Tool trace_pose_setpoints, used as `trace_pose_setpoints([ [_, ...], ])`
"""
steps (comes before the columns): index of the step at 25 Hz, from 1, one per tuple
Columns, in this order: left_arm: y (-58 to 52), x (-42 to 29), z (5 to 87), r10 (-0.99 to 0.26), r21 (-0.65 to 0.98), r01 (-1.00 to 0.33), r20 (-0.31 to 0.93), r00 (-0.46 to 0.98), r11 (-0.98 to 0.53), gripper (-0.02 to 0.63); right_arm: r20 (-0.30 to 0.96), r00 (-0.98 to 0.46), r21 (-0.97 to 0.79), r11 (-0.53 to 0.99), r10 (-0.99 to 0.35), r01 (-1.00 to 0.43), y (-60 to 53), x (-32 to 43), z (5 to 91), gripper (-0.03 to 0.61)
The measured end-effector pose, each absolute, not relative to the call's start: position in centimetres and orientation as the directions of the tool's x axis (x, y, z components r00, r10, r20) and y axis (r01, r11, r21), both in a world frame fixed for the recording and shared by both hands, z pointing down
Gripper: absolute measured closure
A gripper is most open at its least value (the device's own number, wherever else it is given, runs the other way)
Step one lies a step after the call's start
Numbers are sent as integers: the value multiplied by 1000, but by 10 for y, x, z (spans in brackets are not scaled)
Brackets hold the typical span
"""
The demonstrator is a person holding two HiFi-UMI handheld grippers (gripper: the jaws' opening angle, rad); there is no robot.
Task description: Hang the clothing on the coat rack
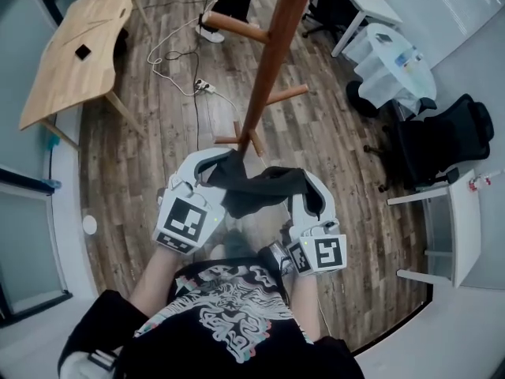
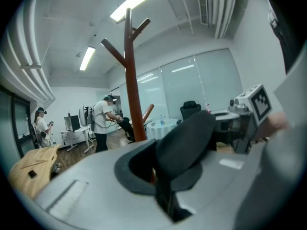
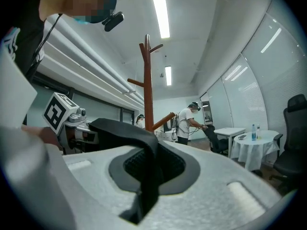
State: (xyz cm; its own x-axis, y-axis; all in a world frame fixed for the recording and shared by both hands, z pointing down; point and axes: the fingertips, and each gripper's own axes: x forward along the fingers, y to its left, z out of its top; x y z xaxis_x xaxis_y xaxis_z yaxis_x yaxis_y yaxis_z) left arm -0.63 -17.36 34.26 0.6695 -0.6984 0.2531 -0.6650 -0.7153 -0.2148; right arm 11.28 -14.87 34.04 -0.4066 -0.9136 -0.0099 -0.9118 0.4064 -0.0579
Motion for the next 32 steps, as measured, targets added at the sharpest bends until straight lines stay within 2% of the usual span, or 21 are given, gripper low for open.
trace_pose_setpoints([
  [19,-218,-33,347,-748,-220,-719,285,599,-659,618,25,-572,-1,572,-820,-820,-204,91,334,557],
  [32,-251,-32,362,-760,-223,-736,328,561,-640,618,29,-634,-46,632,-773,-773,-244,98,342,556],
])
